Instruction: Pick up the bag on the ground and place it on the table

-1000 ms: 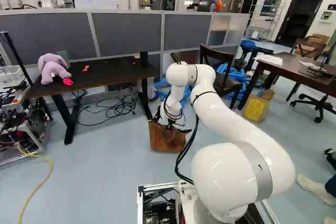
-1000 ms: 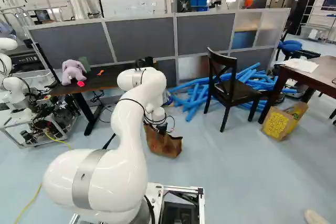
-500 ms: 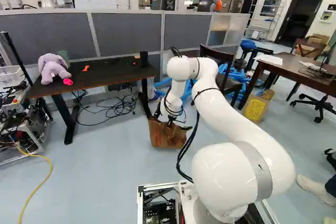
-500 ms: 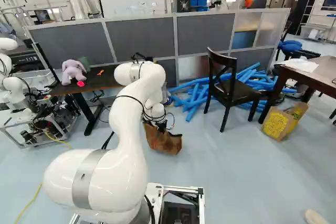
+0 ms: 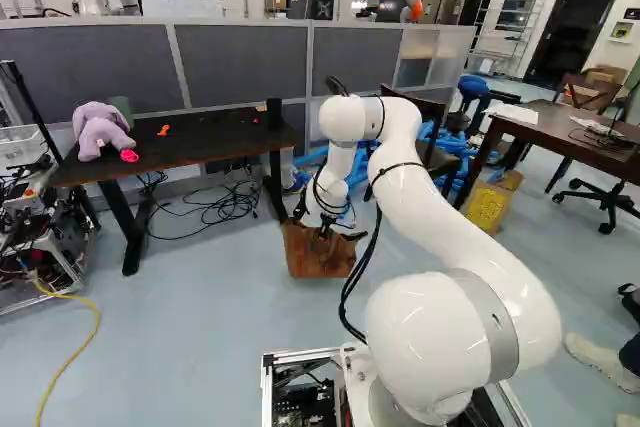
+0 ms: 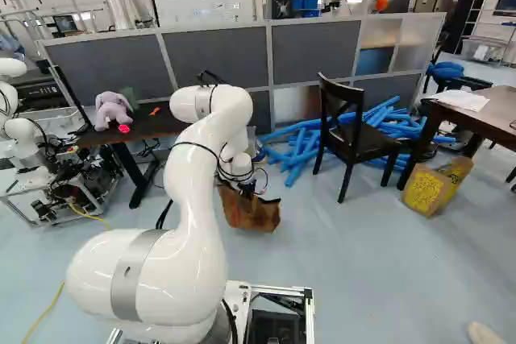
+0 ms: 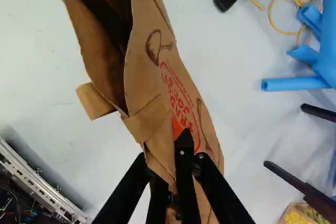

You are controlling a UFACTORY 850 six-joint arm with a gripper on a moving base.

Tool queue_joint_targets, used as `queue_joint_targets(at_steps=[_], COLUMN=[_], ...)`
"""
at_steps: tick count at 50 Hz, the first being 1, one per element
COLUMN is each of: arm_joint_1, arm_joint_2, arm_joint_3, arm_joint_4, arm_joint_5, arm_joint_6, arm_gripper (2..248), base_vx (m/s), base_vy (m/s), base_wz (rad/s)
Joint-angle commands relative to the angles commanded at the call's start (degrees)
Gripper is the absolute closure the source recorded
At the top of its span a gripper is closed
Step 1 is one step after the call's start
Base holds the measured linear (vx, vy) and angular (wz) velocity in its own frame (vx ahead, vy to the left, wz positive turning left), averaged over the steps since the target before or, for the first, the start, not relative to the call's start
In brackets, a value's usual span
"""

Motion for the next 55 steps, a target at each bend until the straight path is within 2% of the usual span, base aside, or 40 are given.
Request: queue_joint_targets(at_steps=[25, 37, 55], arm_joint_1=[0.2, 2.2, 5.7], arm_joint_2=[5.1, 7.9, 12.7], arm_joint_3=[4.1, 6.9, 11.9], arm_joint_4=[0.0, 0.0, 0.0], arm_joint_5=[-0.2, -2.9, -3.3], arm_joint_6=[0.0, 0.0, 0.0], arm_gripper=[229, 229, 229], base_vx=[0.000, 0.000, 0.000], base_vy=[0.000, 0.000, 0.000], base_wz=[0.000, 0.000, 0.000])
